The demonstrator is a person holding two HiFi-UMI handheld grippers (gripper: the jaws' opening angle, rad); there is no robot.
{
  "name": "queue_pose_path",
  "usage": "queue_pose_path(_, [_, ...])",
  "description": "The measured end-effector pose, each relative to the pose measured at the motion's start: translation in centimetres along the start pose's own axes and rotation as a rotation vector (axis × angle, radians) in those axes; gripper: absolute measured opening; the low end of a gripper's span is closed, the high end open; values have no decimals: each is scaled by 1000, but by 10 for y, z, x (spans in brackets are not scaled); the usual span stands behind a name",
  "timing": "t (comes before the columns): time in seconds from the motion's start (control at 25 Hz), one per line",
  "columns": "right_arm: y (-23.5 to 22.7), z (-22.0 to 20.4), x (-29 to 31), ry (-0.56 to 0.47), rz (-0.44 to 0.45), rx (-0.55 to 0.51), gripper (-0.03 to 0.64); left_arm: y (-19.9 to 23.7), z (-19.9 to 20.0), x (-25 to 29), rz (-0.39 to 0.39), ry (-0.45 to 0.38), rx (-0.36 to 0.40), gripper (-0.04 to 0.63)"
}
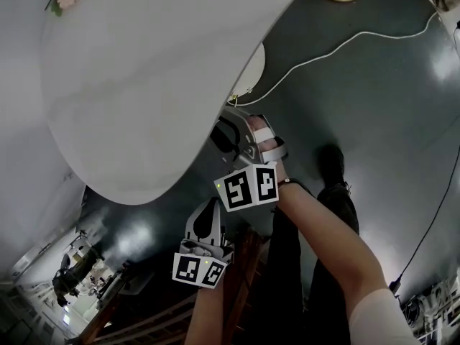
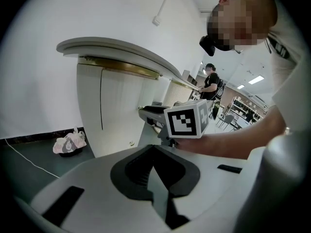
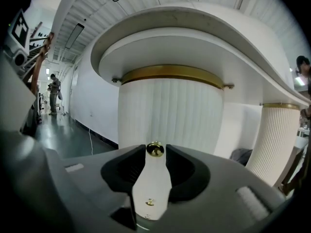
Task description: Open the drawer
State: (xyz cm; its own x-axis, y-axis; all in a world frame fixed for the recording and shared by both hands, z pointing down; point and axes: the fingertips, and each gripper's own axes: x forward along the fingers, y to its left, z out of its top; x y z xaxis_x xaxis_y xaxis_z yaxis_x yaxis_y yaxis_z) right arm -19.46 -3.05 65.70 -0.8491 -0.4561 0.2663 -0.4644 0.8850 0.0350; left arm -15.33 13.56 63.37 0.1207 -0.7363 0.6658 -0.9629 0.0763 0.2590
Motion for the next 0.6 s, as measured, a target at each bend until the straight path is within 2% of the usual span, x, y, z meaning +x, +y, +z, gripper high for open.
queue_pose_path(0.16, [2,5,6,-19,0,-27,140,-2,-3,1,5,-2,-7,6])
queue_pose_path(0.2, [1,6,7,-24,-5,-31,114,-1,-3,-1,7,-3,-9,6])
queue_pose_path(0.28, [0,6,7,-33,-11,-42,111,0,-4,-2,11,-3,-13,6])
queue_pose_path(0.6, [-2,5,6,-39,13,-7,107,-7,-10,-1,11,-1,-20,6])
